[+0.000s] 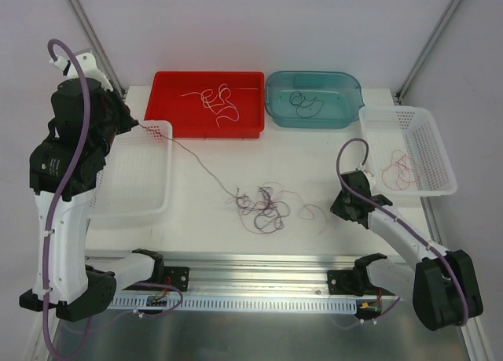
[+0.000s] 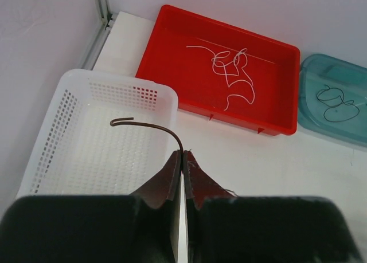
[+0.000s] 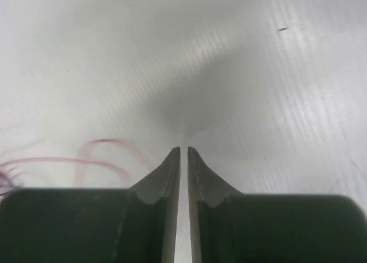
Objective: Untangle the cables
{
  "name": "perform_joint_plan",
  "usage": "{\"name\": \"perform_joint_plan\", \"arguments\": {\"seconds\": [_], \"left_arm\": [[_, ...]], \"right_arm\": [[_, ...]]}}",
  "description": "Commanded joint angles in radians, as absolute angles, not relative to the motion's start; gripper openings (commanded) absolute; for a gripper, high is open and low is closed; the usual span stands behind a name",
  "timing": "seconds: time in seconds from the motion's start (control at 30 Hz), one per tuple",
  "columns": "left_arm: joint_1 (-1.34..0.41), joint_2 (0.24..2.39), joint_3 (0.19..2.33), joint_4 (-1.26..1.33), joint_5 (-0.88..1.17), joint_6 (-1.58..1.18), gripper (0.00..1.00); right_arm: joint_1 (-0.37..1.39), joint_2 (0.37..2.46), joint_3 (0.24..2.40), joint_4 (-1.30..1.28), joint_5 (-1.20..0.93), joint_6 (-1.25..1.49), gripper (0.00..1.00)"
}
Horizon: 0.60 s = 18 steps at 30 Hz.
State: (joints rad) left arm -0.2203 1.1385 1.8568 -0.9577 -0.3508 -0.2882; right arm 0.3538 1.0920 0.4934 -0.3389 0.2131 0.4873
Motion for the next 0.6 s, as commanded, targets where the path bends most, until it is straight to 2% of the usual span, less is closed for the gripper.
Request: {"name": "perform_joint_plan", "arguments": {"seconds": [0.0, 0.07, 0.17, 0.33, 0.47, 0.57], "left_arm": [[-0.207, 1.170, 1.910, -1.008, -0.411, -0.247, 0.00], [-0.206, 1.170, 1.917, -1.006, -0.358, -0.265, 0.00], [-0.206, 1.180, 1.875, -0.979, -0.172, -0.304, 0.00], [-0.209, 1.163, 1.662, -0.864, 0.108, -0.357, 0.00], [-0.274, 1.183, 1.565, -0.790, 0.187, -0.390, 0.00], [-0.418, 1.238, 1.574, -0.759, 0.166, -0.393, 0.00]], "right_arm": [[0.263, 1.034, 0.477, -0.387, 0.154, 0.446, 0.13], [0.245, 1.017, 0.482, -0.399, 0.149, 0.419, 0.13], [0.247, 0.996, 0.517, -0.413, 0.120, 0.351, 0.13], [0.314, 0.973, 0.589, -0.429, 0.078, 0.262, 0.21], [0.385, 0.974, 0.638, -0.433, 0.068, 0.227, 0.28], [0.431, 0.968, 0.649, -0.399, 0.045, 0.216, 0.32]]}}
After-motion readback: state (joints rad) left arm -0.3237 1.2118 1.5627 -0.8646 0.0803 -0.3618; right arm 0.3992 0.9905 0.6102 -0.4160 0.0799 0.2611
